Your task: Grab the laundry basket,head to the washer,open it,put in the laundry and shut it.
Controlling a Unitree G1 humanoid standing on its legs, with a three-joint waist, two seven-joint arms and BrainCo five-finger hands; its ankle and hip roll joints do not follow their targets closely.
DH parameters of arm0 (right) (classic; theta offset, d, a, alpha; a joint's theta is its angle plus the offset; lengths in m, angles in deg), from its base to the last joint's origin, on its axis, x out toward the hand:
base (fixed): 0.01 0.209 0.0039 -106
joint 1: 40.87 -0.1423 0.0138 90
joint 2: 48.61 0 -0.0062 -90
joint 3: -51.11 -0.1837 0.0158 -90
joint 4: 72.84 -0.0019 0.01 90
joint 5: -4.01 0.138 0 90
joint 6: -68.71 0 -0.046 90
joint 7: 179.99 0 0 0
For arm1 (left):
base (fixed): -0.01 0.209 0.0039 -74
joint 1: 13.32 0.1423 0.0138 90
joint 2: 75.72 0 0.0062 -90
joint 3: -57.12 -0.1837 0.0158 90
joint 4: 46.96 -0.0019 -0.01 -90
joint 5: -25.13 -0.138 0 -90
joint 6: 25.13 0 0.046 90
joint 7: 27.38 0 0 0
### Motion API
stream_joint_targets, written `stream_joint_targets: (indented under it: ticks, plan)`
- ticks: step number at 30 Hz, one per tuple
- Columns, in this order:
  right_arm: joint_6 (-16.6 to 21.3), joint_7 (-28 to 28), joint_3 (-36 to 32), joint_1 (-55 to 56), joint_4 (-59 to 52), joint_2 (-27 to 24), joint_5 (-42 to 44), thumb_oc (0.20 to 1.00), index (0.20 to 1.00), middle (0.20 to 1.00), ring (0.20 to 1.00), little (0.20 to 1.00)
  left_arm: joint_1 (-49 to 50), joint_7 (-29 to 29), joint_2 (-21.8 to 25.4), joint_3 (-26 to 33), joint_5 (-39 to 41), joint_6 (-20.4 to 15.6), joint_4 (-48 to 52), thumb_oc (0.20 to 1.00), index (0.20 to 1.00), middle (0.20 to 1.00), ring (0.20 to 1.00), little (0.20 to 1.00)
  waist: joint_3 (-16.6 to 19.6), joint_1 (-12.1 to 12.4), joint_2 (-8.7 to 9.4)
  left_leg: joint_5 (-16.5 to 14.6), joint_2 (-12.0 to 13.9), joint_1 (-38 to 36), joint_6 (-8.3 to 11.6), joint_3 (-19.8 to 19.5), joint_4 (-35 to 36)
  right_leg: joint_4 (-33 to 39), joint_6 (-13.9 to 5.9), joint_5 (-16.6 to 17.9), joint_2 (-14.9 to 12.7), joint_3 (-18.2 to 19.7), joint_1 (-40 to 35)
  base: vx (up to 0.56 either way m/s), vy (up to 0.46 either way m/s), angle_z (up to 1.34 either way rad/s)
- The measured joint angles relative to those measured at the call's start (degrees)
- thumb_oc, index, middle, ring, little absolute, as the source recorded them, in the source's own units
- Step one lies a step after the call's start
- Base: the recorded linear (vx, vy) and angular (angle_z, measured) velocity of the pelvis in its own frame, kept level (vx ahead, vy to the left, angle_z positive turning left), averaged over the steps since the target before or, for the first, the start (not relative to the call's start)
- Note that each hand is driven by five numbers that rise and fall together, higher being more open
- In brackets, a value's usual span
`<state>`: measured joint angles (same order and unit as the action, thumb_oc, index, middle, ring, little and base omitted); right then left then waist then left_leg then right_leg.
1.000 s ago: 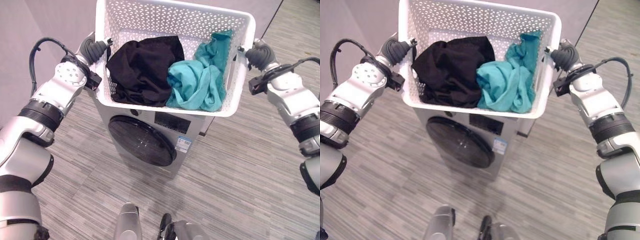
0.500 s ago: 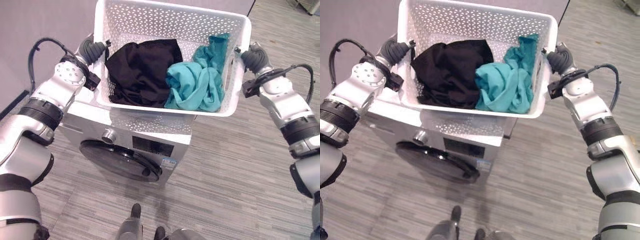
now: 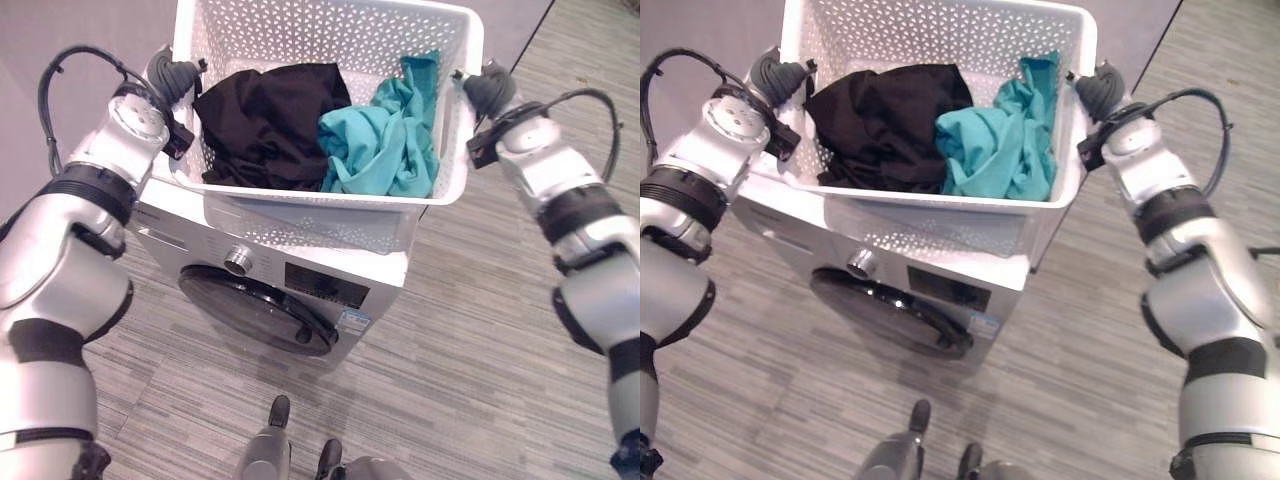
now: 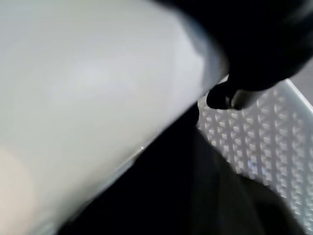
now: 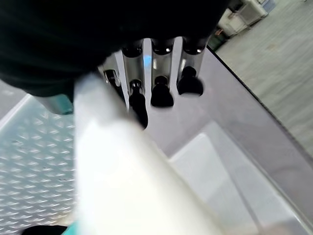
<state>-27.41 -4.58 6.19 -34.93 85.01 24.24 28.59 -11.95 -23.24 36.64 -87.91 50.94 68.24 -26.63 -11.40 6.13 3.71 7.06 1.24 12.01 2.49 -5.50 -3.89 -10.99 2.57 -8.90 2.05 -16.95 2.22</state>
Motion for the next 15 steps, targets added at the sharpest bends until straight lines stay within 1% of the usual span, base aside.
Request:
stream_joint_targets:
  ticks: [1, 2, 3, 4, 5, 9, 11, 15]
  plan:
    - [-0.17, -0.11, -0.14, -0.48, 2.03, 1.10, 0.00, 0.680, 0.680, 0.680, 0.680, 0.680, -0.46, 0.04, -0.77, 0.32, 0.04, 0.16, -1.16, 0.200, 0.200, 0.200, 0.200, 0.200, 0.38, -0.07, 0.13, 0.02, 0.01, 0.34, 0.03, -0.08, 0.04, -0.07, 0.02, 0.00, 0.01, -0.26, 0.33, -0.01, 0.010, 0.14]
    - [-0.56, -0.08, 0.13, -0.52, 2.86, 2.06, -0.05, 1.000, 1.000, 1.000, 1.000, 1.000, -0.79, 0.15, -1.23, 0.13, -0.05, 0.30, -1.17, 0.473, 0.473, 0.473, 0.473, 0.473, 0.49, -0.01, 0.28, 0.07, 0.02, 0.56, 0.10, -0.15, 0.04, -0.22, 0.04, -0.04, 0.02, -0.45, 0.58, -0.02, 0.008, 0.10]
    - [-0.98, -1.14, -0.51, -1.26, 6.63, 4.58, 0.06, 1.000, 1.000, 1.000, 1.000, 1.000, -1.33, 1.19, -3.08, 0.21, -0.09, 0.56, -2.77, 1.000, 1.000, 1.000, 1.000, 1.000, 0.98, 0.57, 0.24, 0.17, 0.01, 1.41, 0.21, -0.23, -0.09, -1.16, 0.06, -0.33, -0.13, -0.62, 1.74, -0.02, 0.009, 0.04]
    - [-1.03, -1.30, -0.53, -1.68, 7.66, 4.35, 0.02, 1.000, 1.000, 1.000, 1.000, 1.000, -1.59, 1.58, -3.27, 0.56, -0.19, 0.57, -3.43, 1.000, 1.000, 1.000, 1.000, 1.000, 1.12, 0.79, 0.23, 0.20, 0.08, 1.63, 0.25, -0.16, -0.06, -1.25, 0.05, -0.33, -0.12, -0.59, 1.98, 0.00, 0.000, 0.00]
    - [-1.24, -1.60, -0.46, -2.26, 9.65, 5.81, -0.06, 1.000, 1.000, 1.000, 1.000, 1.000, -1.82, 3.18, -4.74, 0.78, -1.70, 0.63, -4.14, 1.000, 1.000, 1.000, 1.000, 1.000, 1.32, 1.02, 0.29, 0.26, 0.10, 2.11, 0.32, -0.21, -0.32, -1.62, 0.05, -0.36, -0.09, -0.63, 2.47, 0.00, 0.000, 0.00]
    - [-1.58, -1.68, -0.55, -3.73, 13.44, 6.98, -0.09, 1.000, 1.000, 1.000, 1.000, 1.000, -1.70, 5.92, -7.40, 3.06, -3.25, 1.10, -6.71, 1.000, 1.000, 1.000, 1.000, 1.000, 1.34, 1.47, 0.29, 0.42, 0.16, 2.57, 0.43, -0.30, -0.27, -2.01, 0.09, -0.41, -0.07, -0.74, 3.03, 0.00, 0.000, 0.00]
    - [-1.67, -1.68, -0.52, -3.87, 13.68, 7.09, -0.08, 1.000, 1.000, 1.000, 1.000, 1.000, -1.72, 6.25, -7.40, 3.67, -3.36, 1.04, -6.53, 1.000, 1.000, 1.000, 1.000, 1.000, 1.94, 1.49, 0.32, 0.43, 0.17, 3.33, 0.44, -0.35, -0.30, -2.26, 0.12, -0.42, -0.08, -0.79, 3.89, 0.00, 0.000, 0.00]
    - [-1.58, -1.59, -0.43, -3.93, 13.70, 6.99, -0.08, 1.000, 1.000, 1.000, 1.000, 1.000, -1.61, 6.97, -7.22, 4.33, -4.44, 0.76, -5.35, 1.000, 1.000, 1.000, 1.000, 1.000, 2.01, 1.54, 0.25, 0.92, 0.12, 3.28, 0.27, -0.44, 0.01, -2.27, 0.16, -0.44, -0.12, -0.89, 3.99, 0.00, 0.000, 0.00]
